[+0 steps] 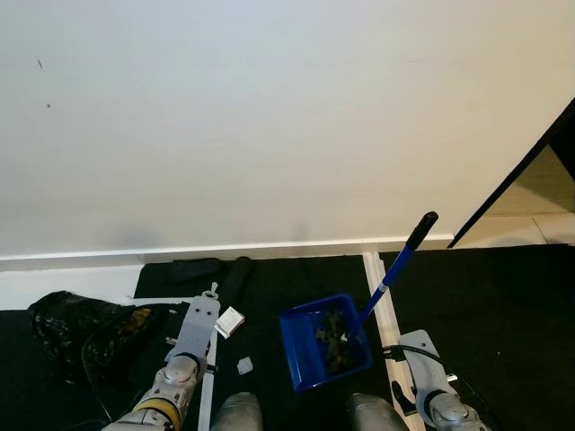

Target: Sweep floor

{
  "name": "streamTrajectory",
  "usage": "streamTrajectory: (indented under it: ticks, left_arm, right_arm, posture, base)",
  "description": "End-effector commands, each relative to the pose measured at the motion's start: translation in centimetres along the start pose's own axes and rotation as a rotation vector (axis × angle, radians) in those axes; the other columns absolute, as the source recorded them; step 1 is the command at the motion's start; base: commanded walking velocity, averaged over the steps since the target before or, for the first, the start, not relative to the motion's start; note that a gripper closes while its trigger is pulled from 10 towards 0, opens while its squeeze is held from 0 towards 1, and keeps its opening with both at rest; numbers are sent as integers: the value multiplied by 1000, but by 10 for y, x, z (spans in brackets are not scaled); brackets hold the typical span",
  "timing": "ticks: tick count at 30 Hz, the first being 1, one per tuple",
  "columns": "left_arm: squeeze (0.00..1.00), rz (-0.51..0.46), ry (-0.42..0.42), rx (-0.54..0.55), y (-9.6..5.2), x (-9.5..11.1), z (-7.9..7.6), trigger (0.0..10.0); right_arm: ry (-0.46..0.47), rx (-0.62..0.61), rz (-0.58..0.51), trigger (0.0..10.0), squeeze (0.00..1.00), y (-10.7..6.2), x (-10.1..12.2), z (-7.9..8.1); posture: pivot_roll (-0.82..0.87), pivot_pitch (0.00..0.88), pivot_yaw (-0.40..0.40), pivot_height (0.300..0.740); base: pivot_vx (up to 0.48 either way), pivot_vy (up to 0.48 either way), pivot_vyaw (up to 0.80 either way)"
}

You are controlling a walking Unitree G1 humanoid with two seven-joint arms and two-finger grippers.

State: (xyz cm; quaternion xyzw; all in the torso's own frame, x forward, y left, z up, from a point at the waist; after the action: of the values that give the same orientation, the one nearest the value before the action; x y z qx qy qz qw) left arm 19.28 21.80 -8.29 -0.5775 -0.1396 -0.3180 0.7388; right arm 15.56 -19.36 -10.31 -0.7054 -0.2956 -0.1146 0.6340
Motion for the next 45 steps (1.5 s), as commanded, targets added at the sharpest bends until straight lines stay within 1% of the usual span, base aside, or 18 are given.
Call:
streamTrajectory:
  ticks: [1,10,16,17,18,22,26,28,29,30,33,36,40,41,42,43,44,45]
  left_arm:
    - [0,9,-9,-10,0,-2,-5,0]
    - [0,-8,-61,14,0,1,-3,0]
    - [0,10,-36,17,1,1,-1,0]
    - [0,15,-28,19,1,1,-1,2784]
    - [0,18,-19,21,1,1,-1,10000]
    - [0,19,-8,19,1,2,-3,10000]
    - [0,17,-1,20,1,2,-4,10000]
    - [0,13,-5,29,1,3,-4,10000]
    - [0,13,-5,29,1,3,-4,10000]
    - [0,8,-26,50,2,5,-1,10000]
    - [0,2,-35,58,2,6,0,10000]
    - [0,-39,-59,81,3,15,4,10000]
    - [0,-61,-97,111,4,21,8,10000]
    - [0,-61,-97,111,4,21,8,10000]
    - [0,-63,-118,127,3,22,9,10000]
    - [0,-64,-123,133,3,21,10,10000]
    - [0,-65,-126,137,3,21,10,10000]
    - [0,-68,-127,142,3,21,11,10000]
  right_arm:
    - [14,-7,-12,10000,0,0,2,-1]
    - [20,-3,-4,10000,0,0,1,1]
    - [24,-3,-2,10000,0,0,1,1]
    - [26,-4,-2,10000,0,0,1,1]
    - [28,-6,-1,10000,0,0,0,1]
    - [33,-13,2,10000,0,0,-1,0]
    - [99,-102,-42,10000,0,-1,2,-12]
    - [170,-203,-123,10000,0,-1,19,-27]
    - [170,-203,-123,10000,0,-1,19,-27]
    - [230,-273,-255,10000,0,0,51,-45]
    - [242,-286,-311,10000,0,-1,65,-52]
    - [307,-293,-485,10000,0,-6,109,-71]
    - [404,-252,-599,10000,20,-11,134,-80]
    - [404,-252,-599,10000,20,-11,134,-80]
    - [436,-234,-657,10000,188,-14,145,-84]
    - [441,-230,-685,10000,643,-16,150,-86]
    - [443,-226,-704,10000,1000,-17,154,-87]
    - [446,-215,-724,10000,1000,-18,157,-88]
  posture:
    - [71,20,-20,740]
    - [72,28,-16,740]
    - [66,31,-12,740]
    - [64,32,-10,740]
    - [61,34,-6,740]
    - [58,38,-4,740]
    - [57,43,-3,740]
    - [54,50,-1,740]
    - [54,50,-1,740]
    - [51,54,0,740]
    - [48,57,-2,740]
    - [50,59,-13,740]
    - [63,60,-34,740]
    - [63,60,-34,740]
    - [63,60,-34,740]
    - [69,63,-39,740]
    - [69,63,-39,740]
    - [69,63,-39,740]
  base:
    - [0,0,0]
    - [0,0,0]
    - [0,0,0]
    - [0,0,0]
    - [0,0,0]
    - [0,0,0]
    - [0,0,0]
    - [0,0,0]
    - [0,0,0]
    - [0,0,0]
    - [0,0,0]
    - [0,0,0]
    - [0,0,0]
    - [0,0,0]
    - [0,0,0]
    - [0,0,0]
    - [0,0,0]
    - [0,0,0]
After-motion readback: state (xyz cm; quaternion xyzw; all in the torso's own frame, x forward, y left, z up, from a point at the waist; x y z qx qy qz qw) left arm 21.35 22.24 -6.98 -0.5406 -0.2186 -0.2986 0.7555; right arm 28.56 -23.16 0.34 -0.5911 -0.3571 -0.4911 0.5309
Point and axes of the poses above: a point about 5 cm out from each wrist's last joint towards the gripper, its own y axis pointing out of the wrist towards the gripper, its own x axis along the axis of the wrist's last joint, z = x × y, the point moved 1 cm from there along y, pointing out of the wrist towards the gripper, and after that the axes turned 2 degrees about y, right-handed, at the moved point
